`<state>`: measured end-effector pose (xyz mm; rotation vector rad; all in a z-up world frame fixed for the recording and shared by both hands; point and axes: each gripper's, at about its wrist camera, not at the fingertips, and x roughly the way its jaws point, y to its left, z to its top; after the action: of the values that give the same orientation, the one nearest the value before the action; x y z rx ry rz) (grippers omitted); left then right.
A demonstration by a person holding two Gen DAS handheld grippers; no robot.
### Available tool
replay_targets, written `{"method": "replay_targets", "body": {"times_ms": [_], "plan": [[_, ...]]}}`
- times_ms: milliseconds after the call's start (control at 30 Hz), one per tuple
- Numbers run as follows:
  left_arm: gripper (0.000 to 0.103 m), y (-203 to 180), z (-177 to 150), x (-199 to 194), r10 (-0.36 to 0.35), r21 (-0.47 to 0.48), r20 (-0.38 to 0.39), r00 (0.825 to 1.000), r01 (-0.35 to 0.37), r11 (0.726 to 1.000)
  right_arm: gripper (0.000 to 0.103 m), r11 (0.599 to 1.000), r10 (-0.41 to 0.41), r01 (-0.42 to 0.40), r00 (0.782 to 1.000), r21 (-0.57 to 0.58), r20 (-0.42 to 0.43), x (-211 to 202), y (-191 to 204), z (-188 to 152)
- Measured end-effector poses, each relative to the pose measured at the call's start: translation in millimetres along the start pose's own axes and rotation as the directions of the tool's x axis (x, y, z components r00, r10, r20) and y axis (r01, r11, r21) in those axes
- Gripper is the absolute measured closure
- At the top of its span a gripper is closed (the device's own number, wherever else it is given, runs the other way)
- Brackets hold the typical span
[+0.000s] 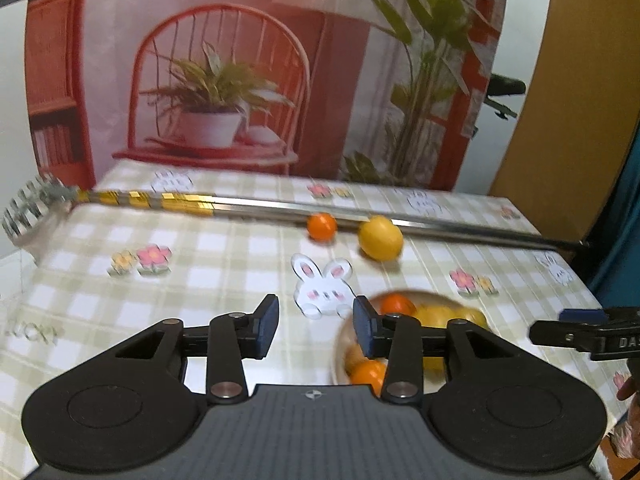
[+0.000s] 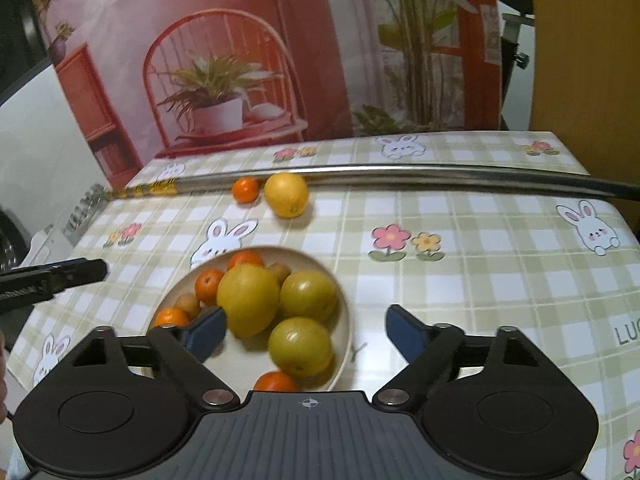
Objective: Organize fruits
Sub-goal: 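Grasp a mandarin with the left tool while the right tool moves toward a yellow citrus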
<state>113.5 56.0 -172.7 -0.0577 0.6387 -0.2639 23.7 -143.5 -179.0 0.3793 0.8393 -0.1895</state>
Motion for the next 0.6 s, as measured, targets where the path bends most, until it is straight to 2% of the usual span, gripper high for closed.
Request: {"method": "replay_targets", "body": {"times_ms": [200,367,600], "plan": [[0.049,13,28,-9,-0.004,0.007,0.037,0.999,0.004,1.0,0.002,0.999,0.0,-0.001,1.0,0.047,0.025,-4,-14,17],[0.036,19,48,-10,-0.018,0.034,0.052,0.998,0.016,0.999,0.0,0.999,-0.016,0.013,0.999,0.048,0.049,-4,-19,32],[0.034,19,59,6,-0.018,0.063,0.036,0.999,0.015,0.998,0.0,0.999,-0.044,0.043,0.998,0.029,0.05,10,-20,46]]}}
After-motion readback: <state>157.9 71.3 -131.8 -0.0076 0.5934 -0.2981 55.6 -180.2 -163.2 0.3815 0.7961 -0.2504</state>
